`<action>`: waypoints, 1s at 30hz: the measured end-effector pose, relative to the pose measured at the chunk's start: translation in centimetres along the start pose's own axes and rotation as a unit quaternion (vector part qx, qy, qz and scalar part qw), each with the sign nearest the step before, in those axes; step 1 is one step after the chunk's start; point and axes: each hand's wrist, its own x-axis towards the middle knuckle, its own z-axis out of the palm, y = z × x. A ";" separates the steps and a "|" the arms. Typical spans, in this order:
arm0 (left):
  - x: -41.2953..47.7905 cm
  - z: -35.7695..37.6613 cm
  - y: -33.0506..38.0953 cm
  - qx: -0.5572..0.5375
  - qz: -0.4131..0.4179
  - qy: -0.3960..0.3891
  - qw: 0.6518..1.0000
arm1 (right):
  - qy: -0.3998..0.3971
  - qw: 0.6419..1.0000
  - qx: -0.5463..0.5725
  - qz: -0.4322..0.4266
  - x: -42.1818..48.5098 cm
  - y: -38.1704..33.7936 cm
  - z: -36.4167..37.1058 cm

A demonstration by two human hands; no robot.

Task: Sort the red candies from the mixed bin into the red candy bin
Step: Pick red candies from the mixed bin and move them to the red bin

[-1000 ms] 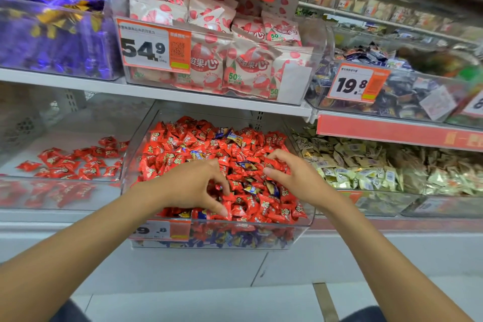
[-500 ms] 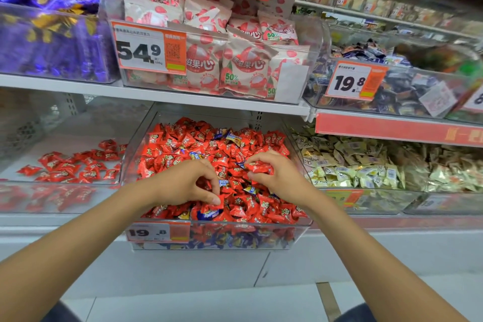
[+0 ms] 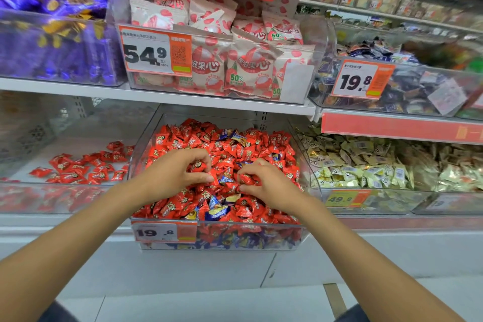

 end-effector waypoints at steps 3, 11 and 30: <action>-0.2 -0.1 -0.2 0.008 -0.002 0.027 1.000 | 0.035 0.997 0.075 0.008 -0.5 0.3 -1.1; -0.6 -1.3 0.5 0.097 0.002 0.051 0.994 | 0.095 0.964 0.250 -0.004 -2.0 -1.4 -3.2; -10.4 -15.7 -20.8 0.097 -0.222 0.190 0.951 | -0.059 0.987 -0.028 -0.150 18.7 -21.3 8.5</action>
